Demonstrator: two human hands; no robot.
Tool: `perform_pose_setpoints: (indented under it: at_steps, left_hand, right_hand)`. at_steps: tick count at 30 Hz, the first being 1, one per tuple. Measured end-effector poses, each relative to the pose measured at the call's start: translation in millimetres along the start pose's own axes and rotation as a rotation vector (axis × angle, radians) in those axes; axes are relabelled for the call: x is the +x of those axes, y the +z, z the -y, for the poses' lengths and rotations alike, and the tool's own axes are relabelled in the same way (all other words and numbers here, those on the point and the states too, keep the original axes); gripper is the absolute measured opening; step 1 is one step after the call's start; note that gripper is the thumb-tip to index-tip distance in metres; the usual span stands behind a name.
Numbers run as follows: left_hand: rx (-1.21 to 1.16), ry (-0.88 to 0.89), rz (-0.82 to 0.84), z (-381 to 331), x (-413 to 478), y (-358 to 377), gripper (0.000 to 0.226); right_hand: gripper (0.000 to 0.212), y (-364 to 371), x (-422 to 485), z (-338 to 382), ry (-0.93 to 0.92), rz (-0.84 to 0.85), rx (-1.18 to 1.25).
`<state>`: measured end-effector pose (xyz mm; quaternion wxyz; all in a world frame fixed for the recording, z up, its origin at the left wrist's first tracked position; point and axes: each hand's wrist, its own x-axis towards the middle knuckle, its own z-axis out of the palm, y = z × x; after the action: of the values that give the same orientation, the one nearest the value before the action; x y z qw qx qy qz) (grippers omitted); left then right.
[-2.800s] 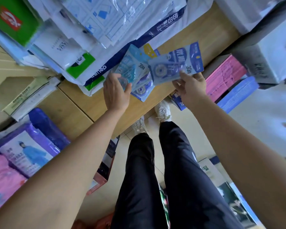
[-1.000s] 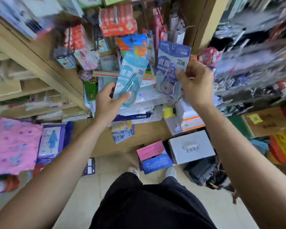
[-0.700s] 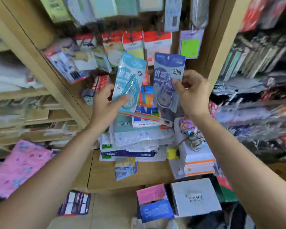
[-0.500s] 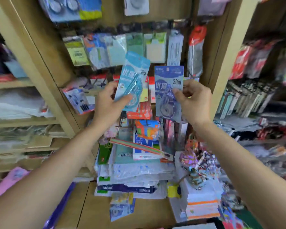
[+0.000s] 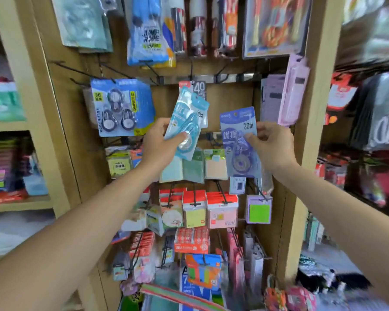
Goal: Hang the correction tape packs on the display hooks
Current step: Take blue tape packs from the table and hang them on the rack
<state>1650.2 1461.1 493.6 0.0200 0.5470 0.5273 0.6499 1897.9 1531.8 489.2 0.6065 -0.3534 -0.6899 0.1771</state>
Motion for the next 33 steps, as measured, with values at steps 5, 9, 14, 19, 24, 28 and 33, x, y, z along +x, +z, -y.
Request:
perform_pose_setpoints:
  at_steps: [5, 9, 14, 19, 24, 28, 33]
  left_hand:
    - [-0.066, -0.006, -0.051, 0, 41, 6, 0.024]
    - [-0.093, 0.026, 0.011, 1, 59, 19, 0.026]
    - [-0.145, 0.056, 0.086, -16, 68, 55, 0.026]
    - [-0.197, -0.058, 0.089, -13, 84, 93, 0.027]
    - [-0.369, -0.216, 0.099, -7, 94, 114, 0.022]
    - [-0.374, -0.234, 0.128, -9, 98, 121, 0.025]
    - [-0.329, -0.158, 0.111, -10, 92, 125, 0.019]
  right_hand:
    - [0.004, 6, 37, 18, 0.021, -0.009, -0.018]
    - [0.015, 1, 60, 28, 0.054, -0.094, -0.057]
    - [0.006, -12, 74, 28, 0.043, -0.177, -0.139]
    - [0.01, -25, 86, 10, 0.031, -0.169, -0.111]
    - [0.015, -36, 92, -5, 0.025, -0.148, -0.132]
    - [0.021, -41, 93, -12, 0.012, -0.128, -0.098]
    - [0.019, -45, 90, -22, -0.018, -0.113, -0.048]
